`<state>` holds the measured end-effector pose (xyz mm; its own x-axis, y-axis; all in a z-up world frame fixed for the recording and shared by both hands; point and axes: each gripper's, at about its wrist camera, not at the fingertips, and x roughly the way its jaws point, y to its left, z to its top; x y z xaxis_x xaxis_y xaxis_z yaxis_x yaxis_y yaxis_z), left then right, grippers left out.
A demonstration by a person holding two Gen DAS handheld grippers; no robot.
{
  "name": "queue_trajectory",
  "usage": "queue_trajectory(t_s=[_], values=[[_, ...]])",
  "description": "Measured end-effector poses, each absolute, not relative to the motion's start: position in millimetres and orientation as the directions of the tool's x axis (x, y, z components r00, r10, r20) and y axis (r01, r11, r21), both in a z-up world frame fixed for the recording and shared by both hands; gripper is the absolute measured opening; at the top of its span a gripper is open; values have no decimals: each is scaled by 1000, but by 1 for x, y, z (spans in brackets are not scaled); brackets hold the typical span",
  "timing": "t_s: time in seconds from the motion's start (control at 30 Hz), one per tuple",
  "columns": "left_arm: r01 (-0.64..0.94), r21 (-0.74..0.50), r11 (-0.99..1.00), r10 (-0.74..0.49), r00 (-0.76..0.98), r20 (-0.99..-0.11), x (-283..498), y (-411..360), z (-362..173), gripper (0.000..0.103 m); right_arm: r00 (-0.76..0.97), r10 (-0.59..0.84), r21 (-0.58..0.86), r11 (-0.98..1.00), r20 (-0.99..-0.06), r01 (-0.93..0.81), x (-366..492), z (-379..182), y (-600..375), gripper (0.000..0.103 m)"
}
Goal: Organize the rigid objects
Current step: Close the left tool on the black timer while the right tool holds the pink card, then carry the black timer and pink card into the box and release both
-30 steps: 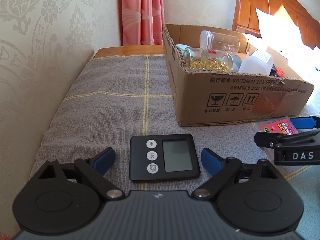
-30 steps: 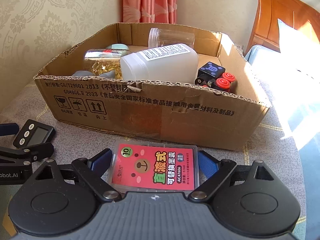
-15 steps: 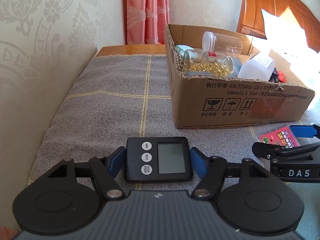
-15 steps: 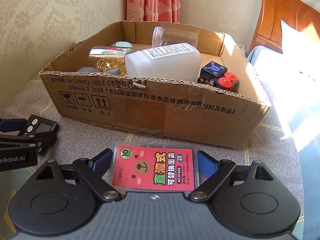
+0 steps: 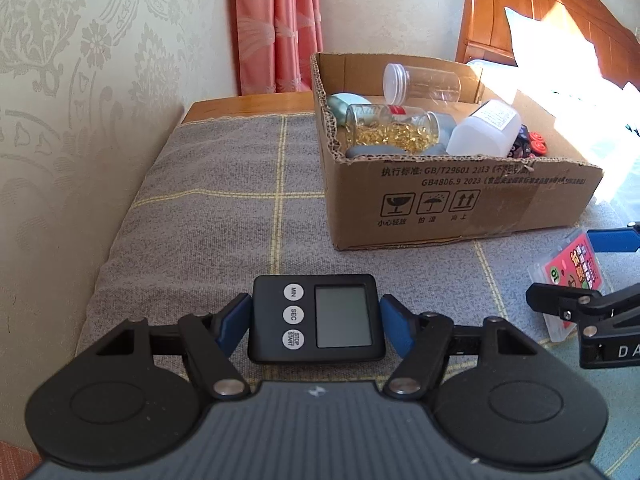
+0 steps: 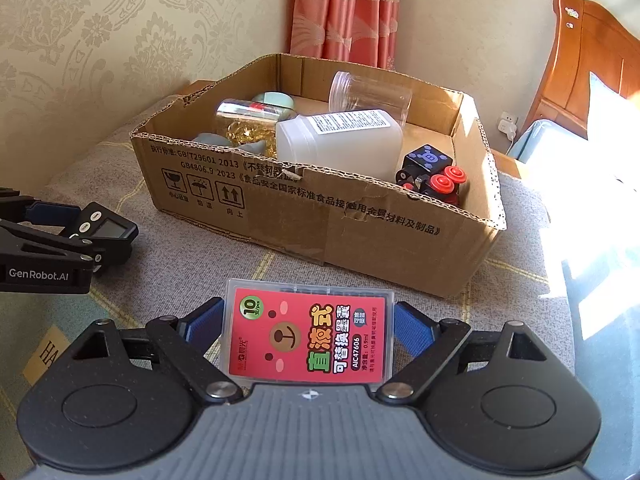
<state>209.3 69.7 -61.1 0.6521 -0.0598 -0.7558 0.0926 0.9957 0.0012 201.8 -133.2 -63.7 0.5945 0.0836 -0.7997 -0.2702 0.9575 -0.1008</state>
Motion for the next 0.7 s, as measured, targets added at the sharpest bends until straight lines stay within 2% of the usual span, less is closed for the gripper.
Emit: queue_trajectory(t_s=[0.17,0.37,0.53,0.7], values=[[136,-5,991,-95,666,-740,201,64,-40,69,600,109,-87,953,-792,-289,196,-50,-138,92],[193,4,981,-142,734,-664,201,51,1,69,632,140,-95,942,-762,-322,188,-21,-141,92],[235,4,972,-186,777,-601,232,32,27,69,676,145,-112,940,-722,-321,196,6,-149,92],[261,12,965,-202,775,-598,290,9,29,69,710,136,-120,947,-691,-298,224,21,-161,92]])
